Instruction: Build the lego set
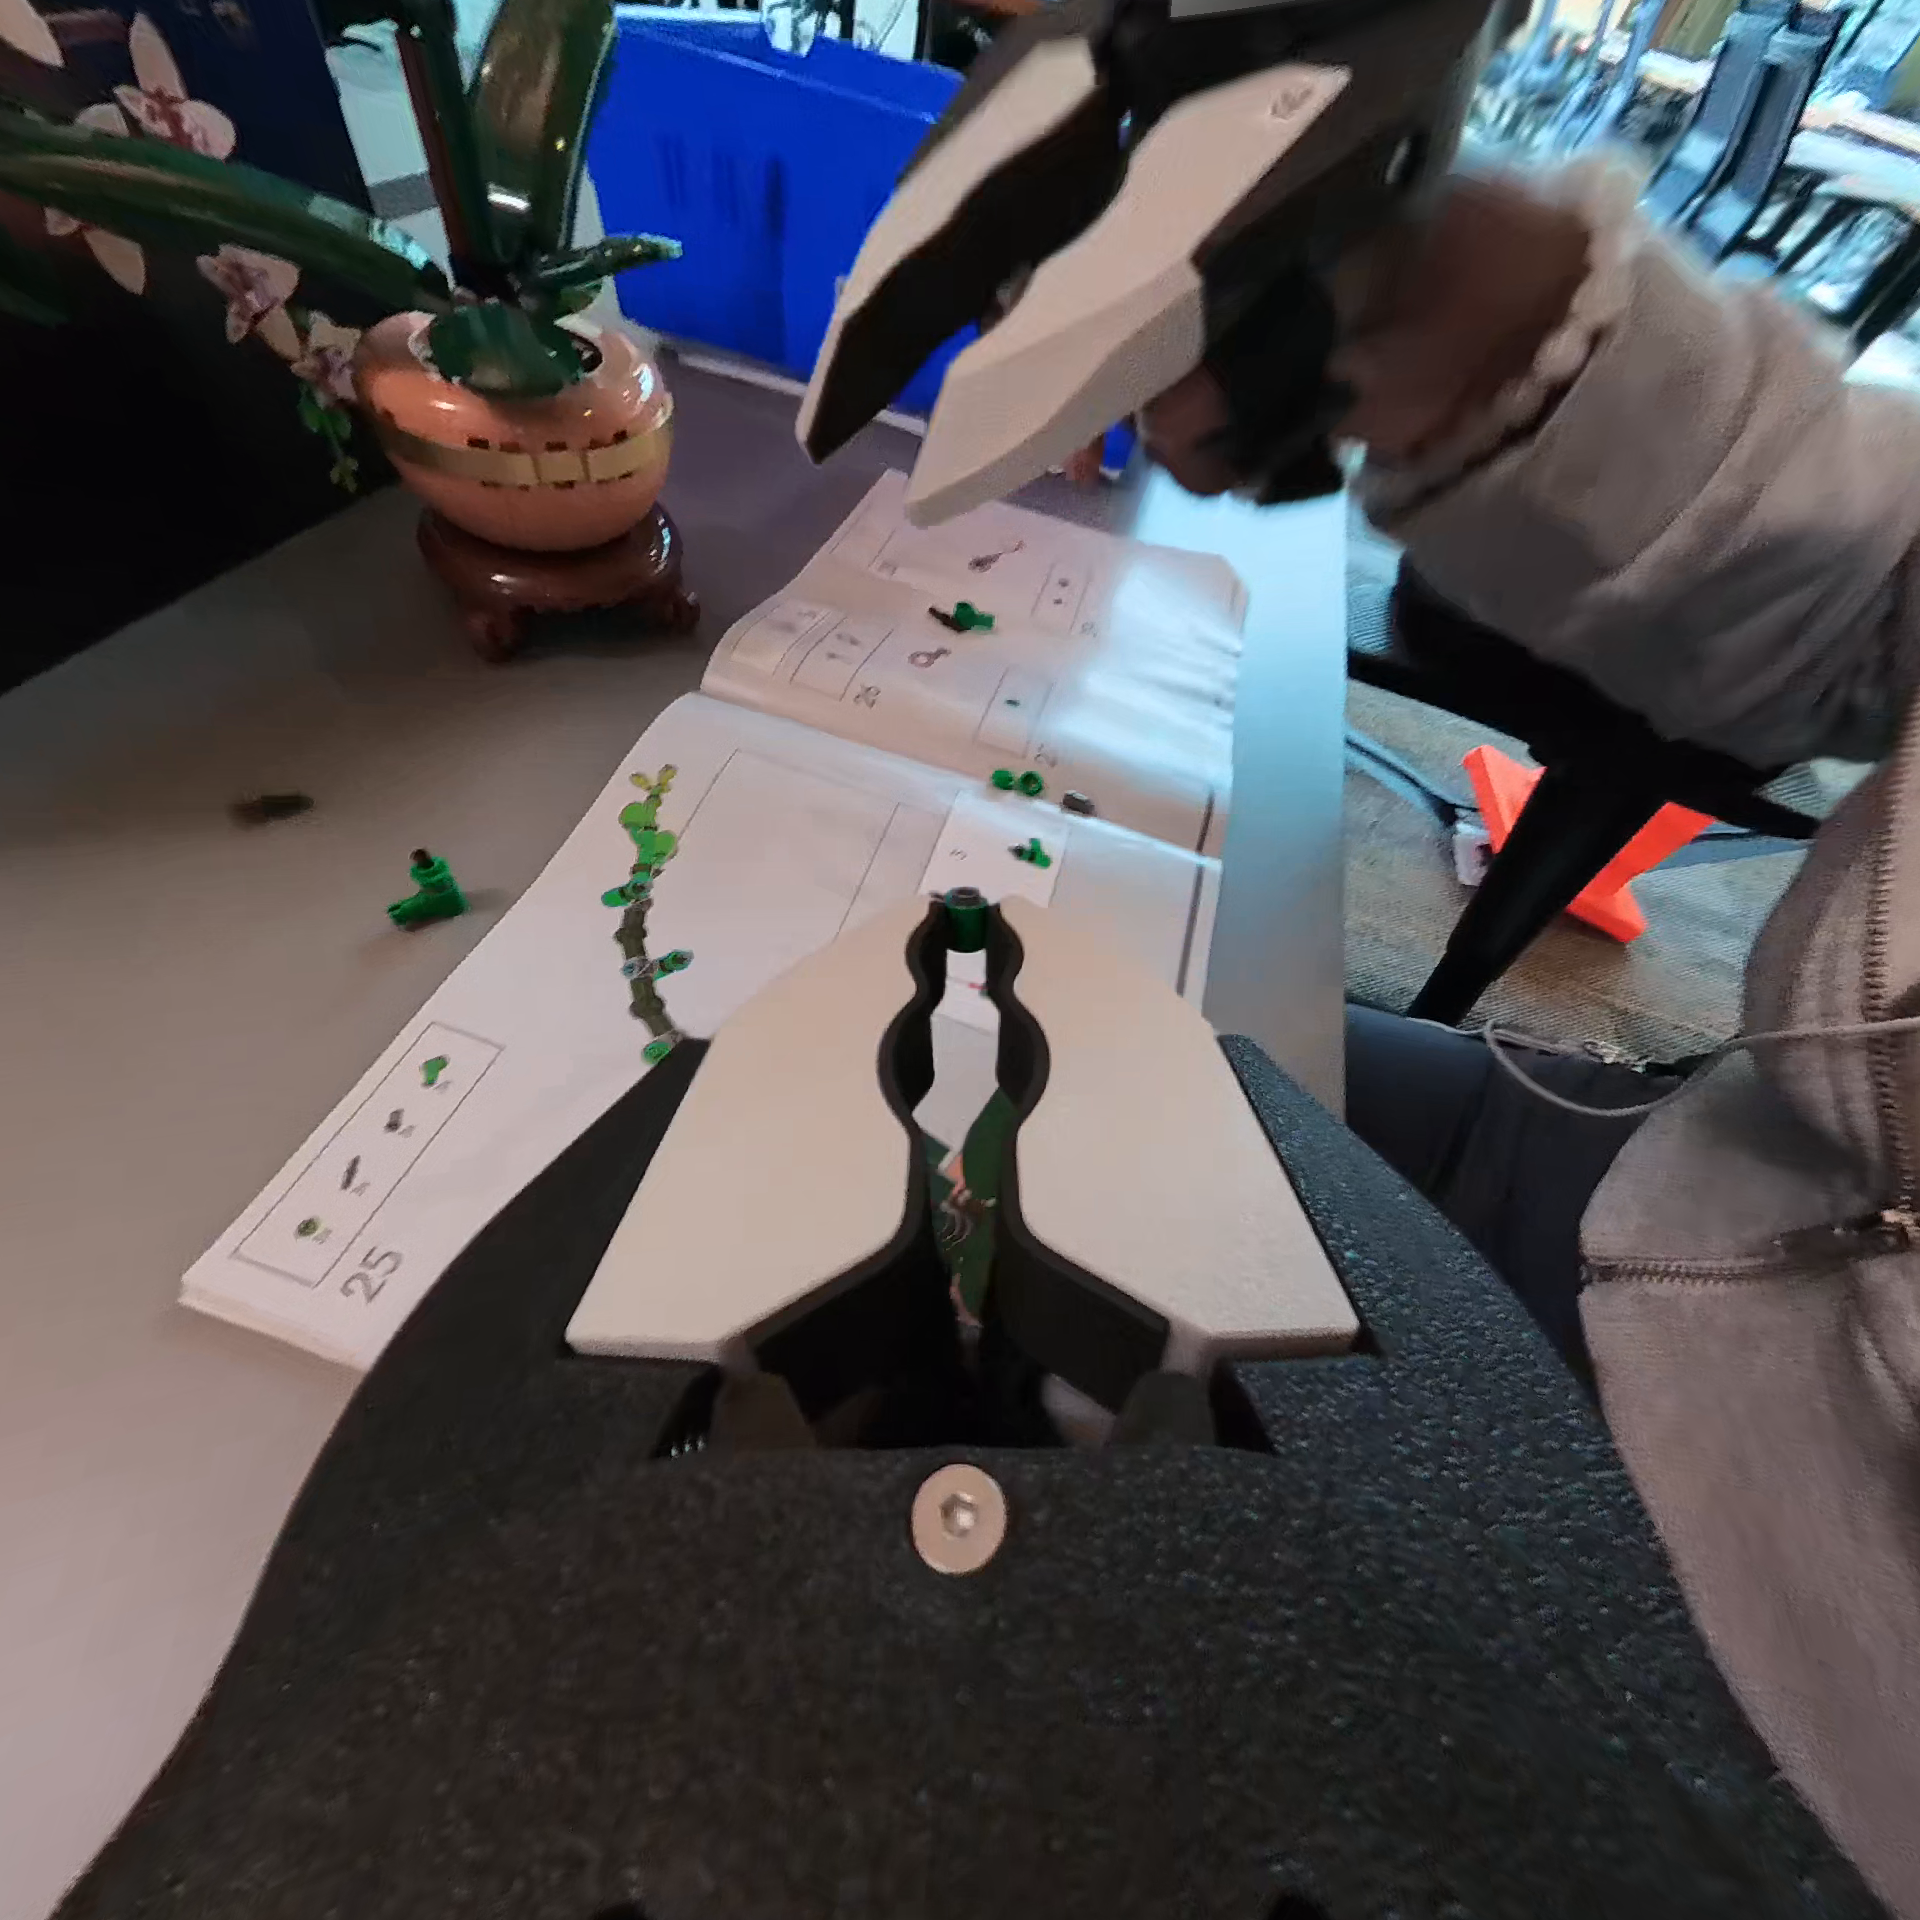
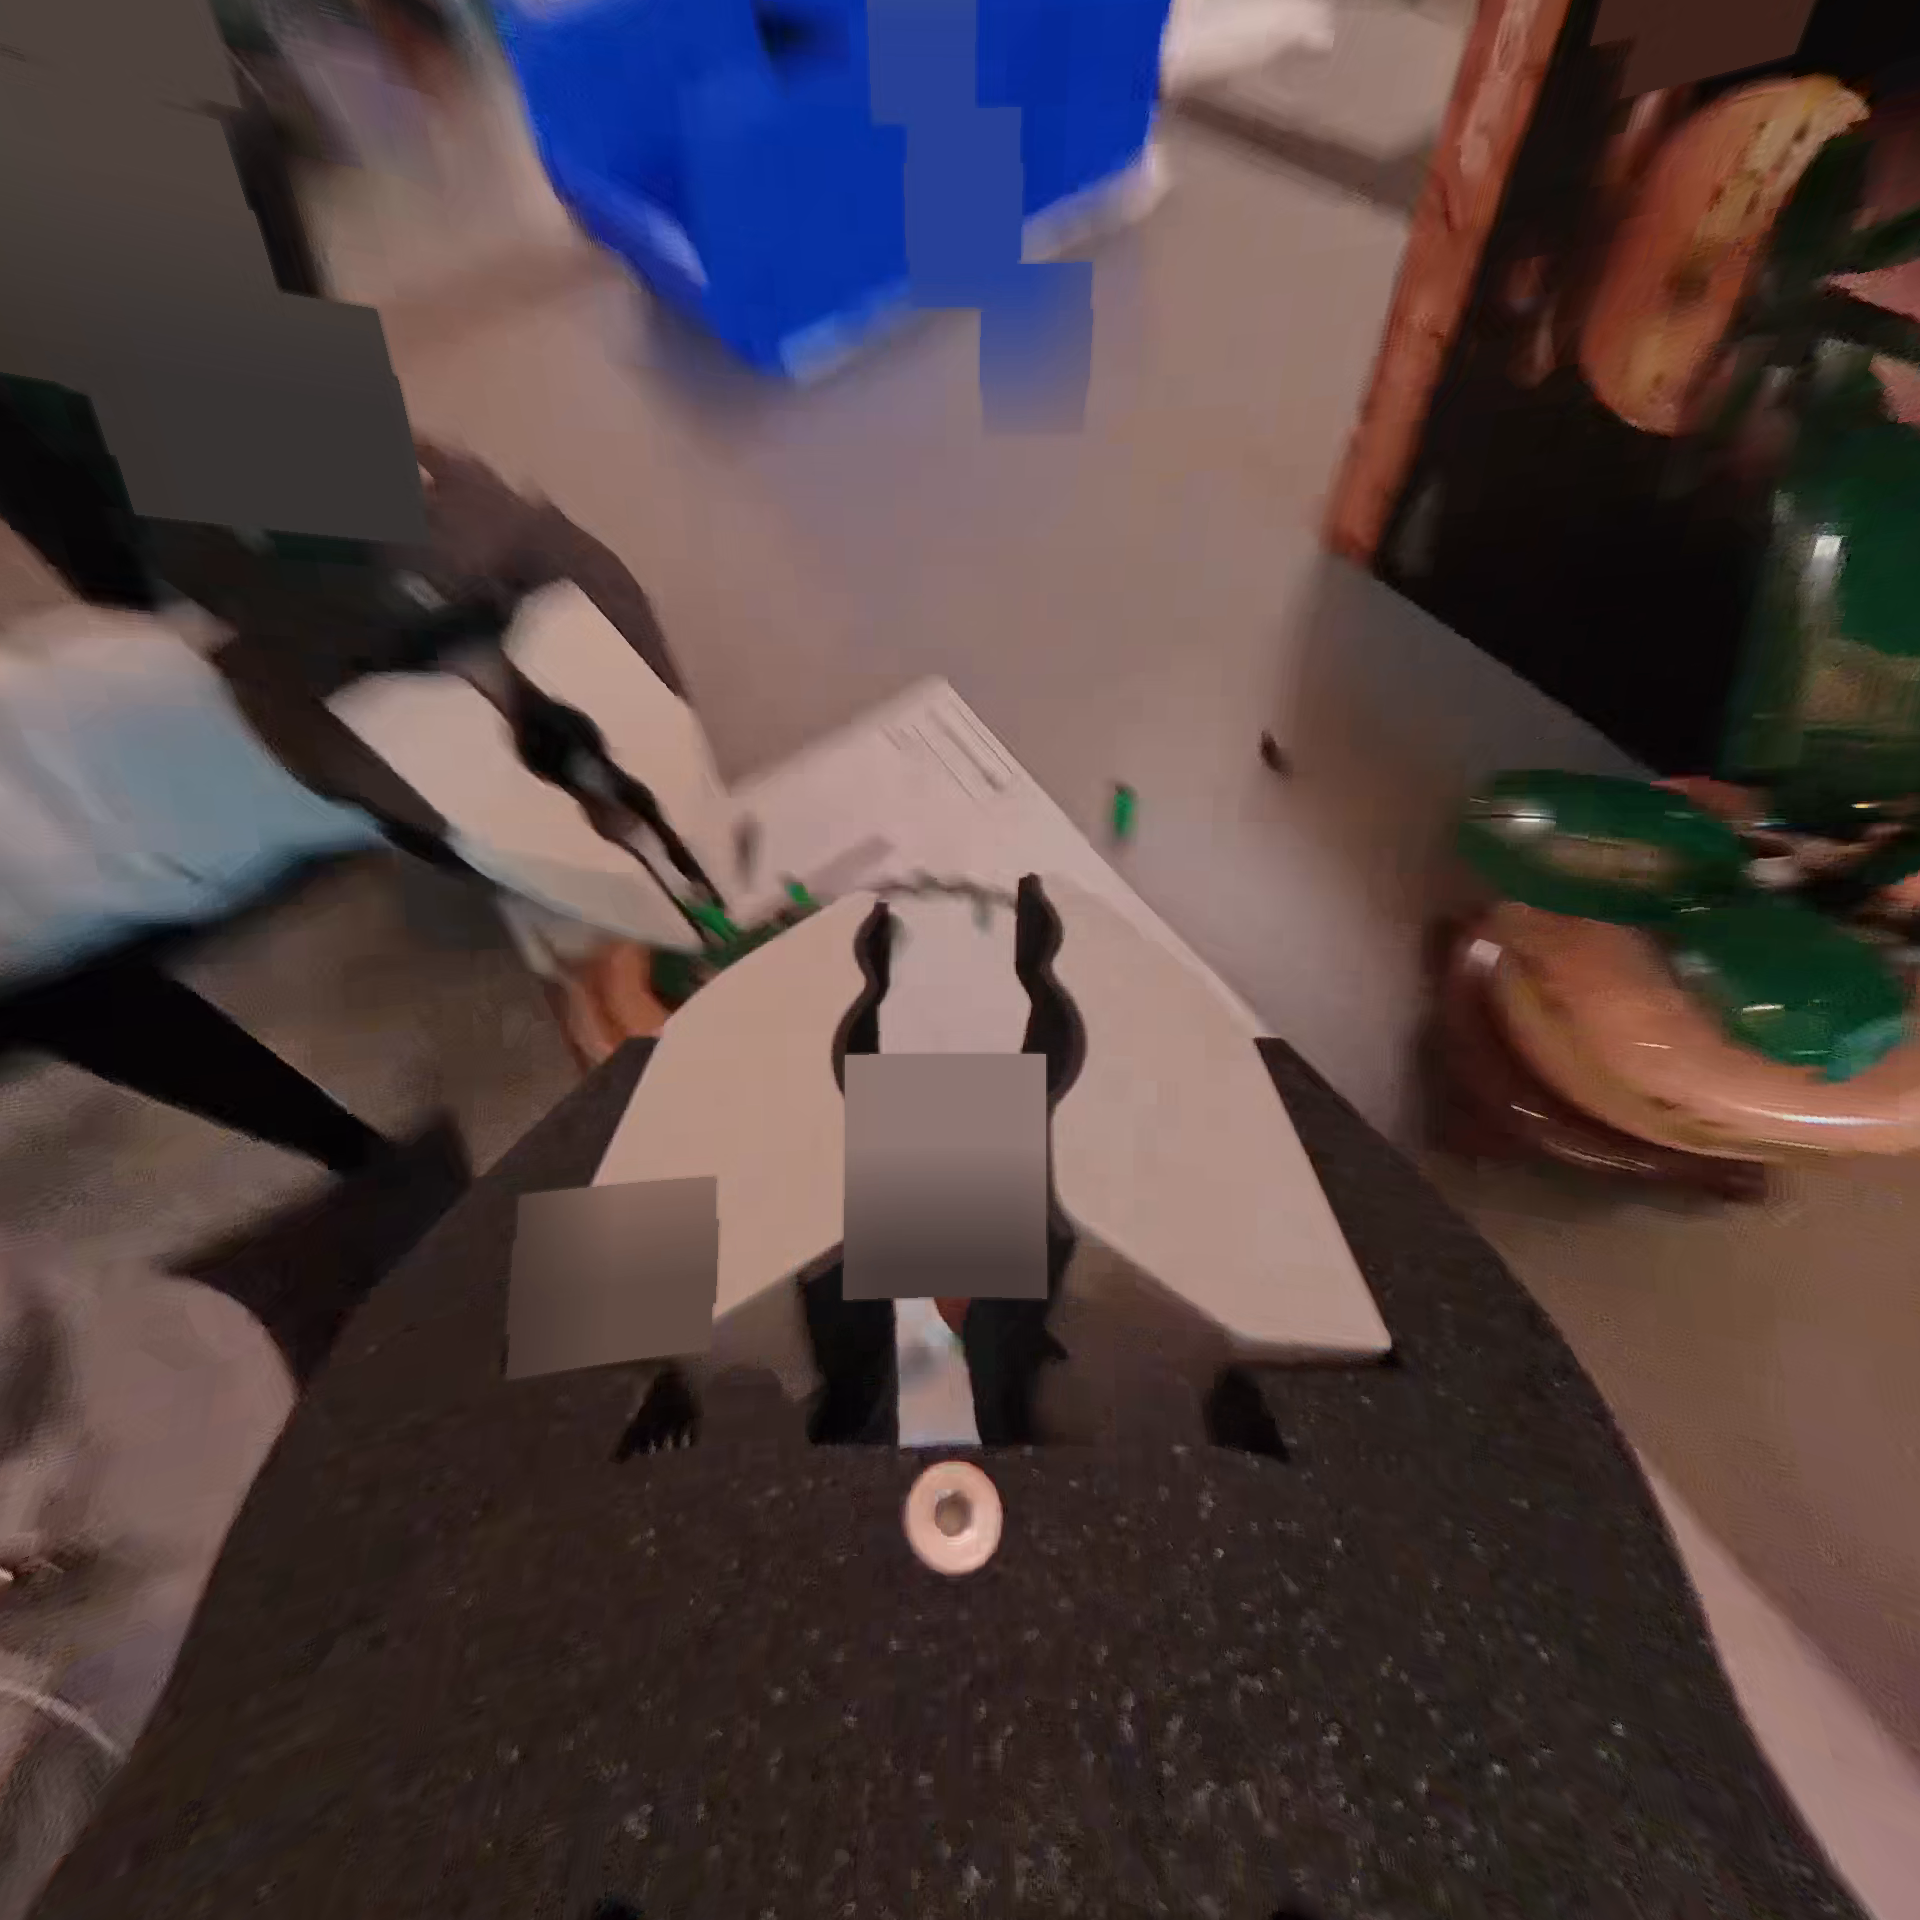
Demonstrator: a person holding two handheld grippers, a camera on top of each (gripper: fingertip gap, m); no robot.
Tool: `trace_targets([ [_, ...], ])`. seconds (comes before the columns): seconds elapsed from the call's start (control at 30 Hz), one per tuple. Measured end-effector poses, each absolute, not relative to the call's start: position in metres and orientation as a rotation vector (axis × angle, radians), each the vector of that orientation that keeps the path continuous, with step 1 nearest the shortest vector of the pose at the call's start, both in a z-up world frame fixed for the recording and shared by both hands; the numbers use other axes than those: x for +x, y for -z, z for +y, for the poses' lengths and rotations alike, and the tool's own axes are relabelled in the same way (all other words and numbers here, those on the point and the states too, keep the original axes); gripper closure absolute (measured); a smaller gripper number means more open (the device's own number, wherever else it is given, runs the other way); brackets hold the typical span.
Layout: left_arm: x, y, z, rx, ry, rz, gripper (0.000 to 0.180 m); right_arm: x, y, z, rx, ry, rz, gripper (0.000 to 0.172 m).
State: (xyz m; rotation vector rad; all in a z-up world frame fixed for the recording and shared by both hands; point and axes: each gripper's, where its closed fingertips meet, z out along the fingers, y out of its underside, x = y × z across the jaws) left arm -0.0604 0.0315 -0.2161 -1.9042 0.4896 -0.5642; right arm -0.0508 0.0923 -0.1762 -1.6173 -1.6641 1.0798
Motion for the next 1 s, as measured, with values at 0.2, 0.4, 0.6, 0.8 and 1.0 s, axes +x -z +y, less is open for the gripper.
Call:
trace_targets([
  [0.2,-0.080,0.226,0.029,-2.001,0.442,0.500,0.174,-0.100,0.185,0.150,-1.465,-0.102,-2.150,0.160],
  [0.4,-0.089,0.223,0.027,-1.978,0.423,0.478,0.175,-0.157,0.257,0.171,-1.617,0.085,-2.436,0.166],
  [0.6,-0.091,0.218,0.025,-1.952,0.463,0.460,0.175,-0.163,0.274,0.173,-1.715,0.034,-2.593,0.166],
  [0.8,-0.087,0.219,0.025,-1.947,0.479,0.471,0.174,-0.165,0.273,0.172,-1.653,0.092,-2.666,0.169],
  [1.0,-0.087,0.219,0.026,-1.942,0.482,0.472,0.174,-0.173,0.252,0.170,-1.323,0.061,-2.770,0.155],
])
